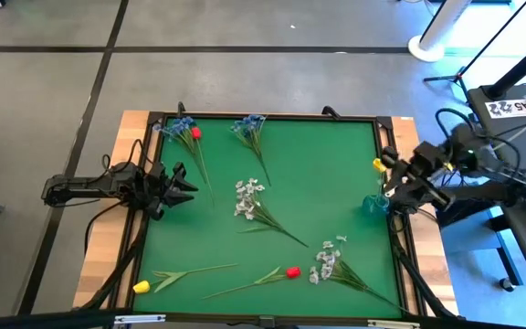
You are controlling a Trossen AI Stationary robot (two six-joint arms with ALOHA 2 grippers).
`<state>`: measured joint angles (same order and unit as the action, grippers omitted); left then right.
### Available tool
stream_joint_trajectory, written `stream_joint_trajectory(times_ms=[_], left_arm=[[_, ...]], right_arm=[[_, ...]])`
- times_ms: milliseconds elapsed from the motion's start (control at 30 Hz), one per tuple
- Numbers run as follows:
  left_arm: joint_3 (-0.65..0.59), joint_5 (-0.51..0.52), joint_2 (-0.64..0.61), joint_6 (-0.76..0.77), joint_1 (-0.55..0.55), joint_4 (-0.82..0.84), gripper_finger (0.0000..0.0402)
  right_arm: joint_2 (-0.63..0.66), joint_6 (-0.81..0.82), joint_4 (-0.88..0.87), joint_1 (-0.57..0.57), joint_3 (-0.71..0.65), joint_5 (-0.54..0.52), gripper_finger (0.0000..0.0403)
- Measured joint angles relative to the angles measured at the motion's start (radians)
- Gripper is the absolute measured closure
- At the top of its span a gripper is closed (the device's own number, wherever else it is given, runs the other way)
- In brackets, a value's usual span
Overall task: Sort flowers into vase by color
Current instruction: Put the top white flower into the blue vase
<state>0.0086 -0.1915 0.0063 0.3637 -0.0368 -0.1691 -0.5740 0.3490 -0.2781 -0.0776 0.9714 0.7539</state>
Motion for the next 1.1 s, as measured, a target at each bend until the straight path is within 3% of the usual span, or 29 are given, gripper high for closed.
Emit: stream_joint_trajectory(times_ms=[133,300,733,967,1100], left_arm=[[0.000,0.000,0.000,0.000,0.000,0.000,0.0269],[0.000,0.000,0.000,0.000,0.000,0.000,0.0269],[0.000,0.000,0.000,0.000,0.000,0.000,0.0269],[0.000,0.000,0.000,0.000,0.000,0.000,0.0269],[0.000,0.000,0.000,0.000,0.000,0.000,0.0269]], right_arm=[[-0.117,0.065,0.233,0.000,0.001,0.119,0.0311],[-0.174,0.073,0.281,0.077,0.004,0.085,0.0311],[-0.364,-0.093,0.279,0.688,0.005,-0.470,0.0311],[-0.556,-0.091,0.304,0.859,0.004,-0.717,0.0311],[-0.663,-0.091,0.366,0.896,0.027,-0.795,0.0311]])
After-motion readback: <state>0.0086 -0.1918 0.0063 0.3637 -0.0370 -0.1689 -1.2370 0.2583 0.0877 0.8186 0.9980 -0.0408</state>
